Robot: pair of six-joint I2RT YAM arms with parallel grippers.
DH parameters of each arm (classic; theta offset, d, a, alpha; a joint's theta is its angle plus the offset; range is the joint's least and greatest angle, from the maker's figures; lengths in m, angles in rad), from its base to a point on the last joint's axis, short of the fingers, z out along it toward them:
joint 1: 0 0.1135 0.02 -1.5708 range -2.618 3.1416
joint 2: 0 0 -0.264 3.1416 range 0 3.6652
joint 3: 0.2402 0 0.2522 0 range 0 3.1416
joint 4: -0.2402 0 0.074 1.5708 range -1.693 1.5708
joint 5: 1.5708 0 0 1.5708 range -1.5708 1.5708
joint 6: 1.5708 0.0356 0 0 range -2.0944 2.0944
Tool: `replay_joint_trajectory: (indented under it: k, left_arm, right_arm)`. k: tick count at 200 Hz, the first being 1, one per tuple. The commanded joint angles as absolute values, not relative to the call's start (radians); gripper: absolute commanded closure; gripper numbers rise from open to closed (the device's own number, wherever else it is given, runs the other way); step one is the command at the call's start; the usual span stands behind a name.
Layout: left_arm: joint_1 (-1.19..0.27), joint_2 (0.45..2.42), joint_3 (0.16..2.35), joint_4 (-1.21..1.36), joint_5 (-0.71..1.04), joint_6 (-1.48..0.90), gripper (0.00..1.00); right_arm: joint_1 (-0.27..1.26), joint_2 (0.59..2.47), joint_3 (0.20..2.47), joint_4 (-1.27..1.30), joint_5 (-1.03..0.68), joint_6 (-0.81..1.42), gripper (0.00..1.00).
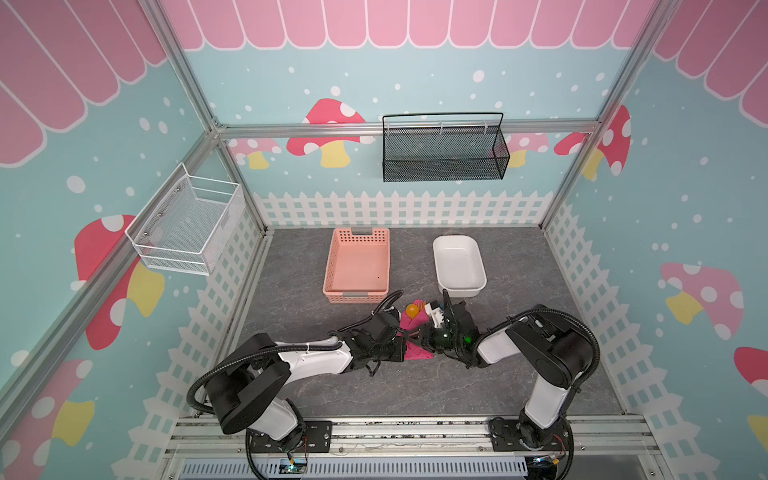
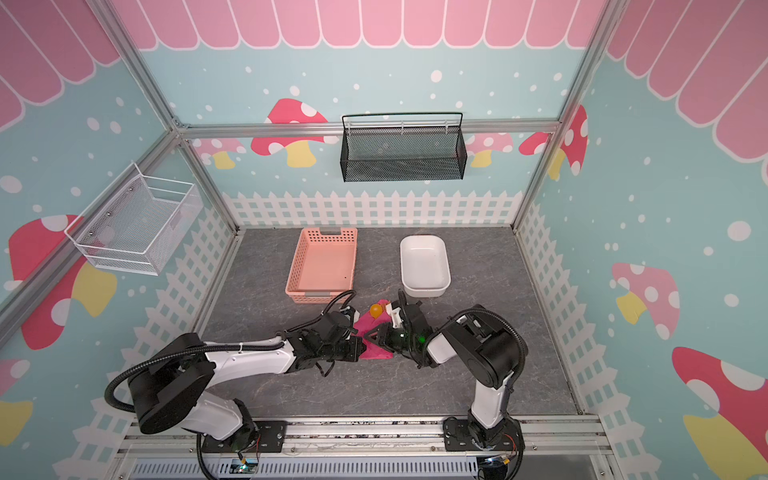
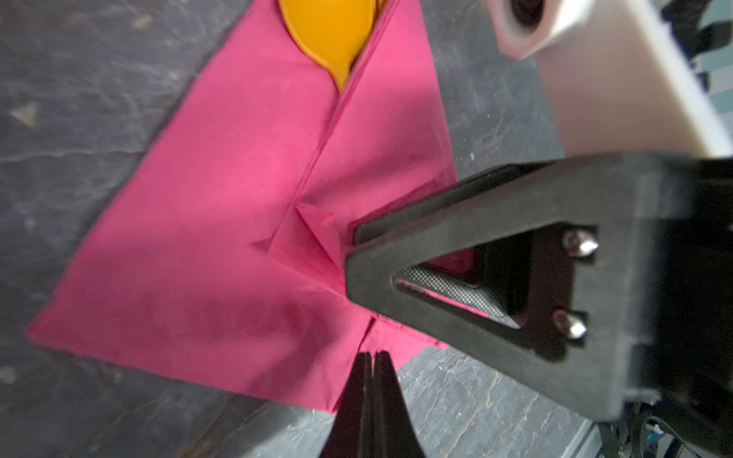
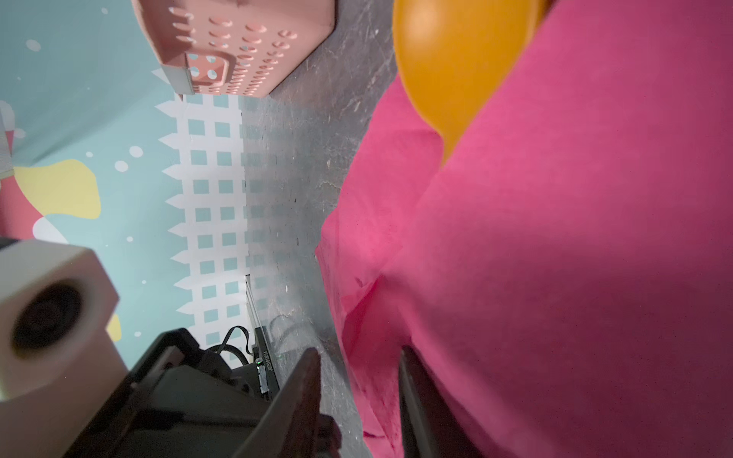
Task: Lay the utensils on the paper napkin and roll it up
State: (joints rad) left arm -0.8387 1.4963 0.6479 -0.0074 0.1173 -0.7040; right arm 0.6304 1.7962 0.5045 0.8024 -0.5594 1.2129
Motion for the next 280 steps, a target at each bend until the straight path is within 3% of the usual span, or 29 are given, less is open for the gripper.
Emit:
replay_joint_trajectory:
  k: [1,39,70,122,191,280]
  left_arm:
    - [-0.813,1.453,0.637,-0.058,0.063,-0.719,1.0]
    - [-0.77,1.421,0.64,-0.065,0.061,-0.756,0.96]
    - [-0.757,1.432,0.653,-0.04,0.069,-0.792,0.79]
    - [-0.752,1.518,0.687,0.001,0.128,-0.836,0.67]
    - [-0.749,1.588,0.727,0.031,0.133,-0.836,0.63]
    - [-0.744,1.653,0.786,-0.075,0.114,-0.855,0.61]
  right_arm:
    - [0.635,1.81,0.505,0.775,-0.541,1.224,0.6]
    - [0.635,1.81,0.504,0.775,-0.543,1.221,0.61]
    - [0.635,1.812,0.505,0.775,-0.548,1.224,0.64]
    - [0.636,1.815,0.503,0.774,-0.551,1.222,0.75]
    - [0.635,1.812,0.498,0.774,-0.554,1.222,0.84]
    - [0.635,1.807,0.495,0.772,-0.553,1.223,0.85]
